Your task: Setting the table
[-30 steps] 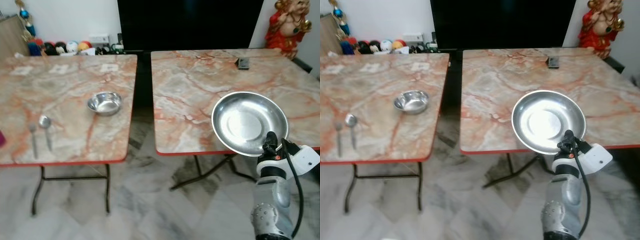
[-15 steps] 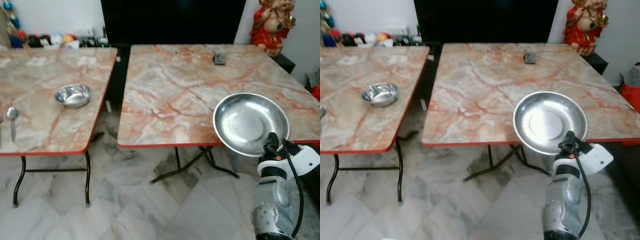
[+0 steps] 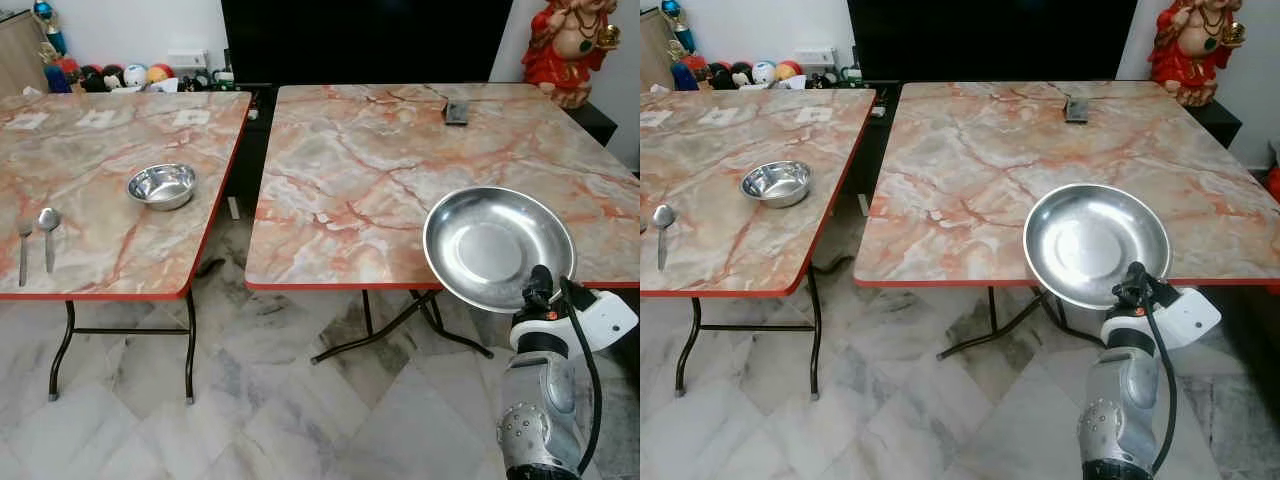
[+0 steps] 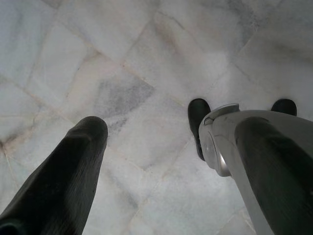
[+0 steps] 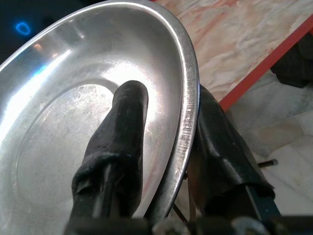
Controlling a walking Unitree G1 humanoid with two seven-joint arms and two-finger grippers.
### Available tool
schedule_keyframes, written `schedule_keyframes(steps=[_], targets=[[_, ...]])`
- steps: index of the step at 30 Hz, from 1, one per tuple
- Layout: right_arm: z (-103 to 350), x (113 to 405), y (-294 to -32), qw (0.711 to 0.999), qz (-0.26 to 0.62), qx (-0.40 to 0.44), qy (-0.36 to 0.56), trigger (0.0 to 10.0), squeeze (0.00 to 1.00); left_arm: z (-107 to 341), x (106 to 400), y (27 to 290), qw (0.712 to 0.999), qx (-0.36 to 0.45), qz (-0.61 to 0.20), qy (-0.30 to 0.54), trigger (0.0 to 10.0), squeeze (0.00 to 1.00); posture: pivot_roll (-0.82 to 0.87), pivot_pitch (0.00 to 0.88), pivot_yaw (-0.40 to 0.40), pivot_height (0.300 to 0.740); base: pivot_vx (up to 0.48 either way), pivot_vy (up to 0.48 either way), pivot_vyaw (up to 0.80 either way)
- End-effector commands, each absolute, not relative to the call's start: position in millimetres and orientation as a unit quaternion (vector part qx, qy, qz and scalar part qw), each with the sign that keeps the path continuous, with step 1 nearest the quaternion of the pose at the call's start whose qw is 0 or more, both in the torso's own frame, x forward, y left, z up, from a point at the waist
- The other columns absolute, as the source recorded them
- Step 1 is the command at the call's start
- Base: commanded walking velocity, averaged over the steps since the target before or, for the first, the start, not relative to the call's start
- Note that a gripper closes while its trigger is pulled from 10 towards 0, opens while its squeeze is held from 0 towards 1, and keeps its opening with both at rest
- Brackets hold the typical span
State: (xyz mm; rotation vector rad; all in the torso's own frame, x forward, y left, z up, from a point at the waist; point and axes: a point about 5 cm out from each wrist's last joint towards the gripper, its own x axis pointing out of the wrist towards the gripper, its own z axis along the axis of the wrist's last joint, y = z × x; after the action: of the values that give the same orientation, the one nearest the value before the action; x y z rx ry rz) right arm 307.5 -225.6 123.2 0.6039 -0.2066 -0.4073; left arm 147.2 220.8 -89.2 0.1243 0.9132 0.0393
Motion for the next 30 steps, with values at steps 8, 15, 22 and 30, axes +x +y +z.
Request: schedule_keyframes(steps=[8,15,22,30], targets=[[127.5,306.0,-226.5,0.925,-0.207,0.298,-0.114,10.0,0.00,-91.2,140.3,225.6,0.889,0.064,0.019,0.453,10.0,0.00,-0.05,0.117,0.005,0.740,0.249,0.000,-0.50],[128.1,307.9,-221.3,0.925,-0.204,0.299,-0.113,10.0,0.00,-91.4,140.0,224.6,0.889,0.062,0.017,0.453,10.0,0.00,-0.05,0.123,0.004,0.740,0.265,0.000,0.00],[127.5,308.8,-222.4,0.925,-0.206,0.299,-0.112,10.0,0.00,-91.9,138.1,225.1,0.889,0.062,0.018,0.454,10.0,0.00,-0.05,0.124,0.003,0.740,0.282,0.000,0.00],[126.5,308.8,-222.8,0.923,-0.214,0.298,-0.111,10.0,0.00,-91.7,138.4,225.2,0.889,0.057,0.019,0.453,10.0,0.00,-0.04,0.128,0.001,0.740,0.105,0.000,0.00]])
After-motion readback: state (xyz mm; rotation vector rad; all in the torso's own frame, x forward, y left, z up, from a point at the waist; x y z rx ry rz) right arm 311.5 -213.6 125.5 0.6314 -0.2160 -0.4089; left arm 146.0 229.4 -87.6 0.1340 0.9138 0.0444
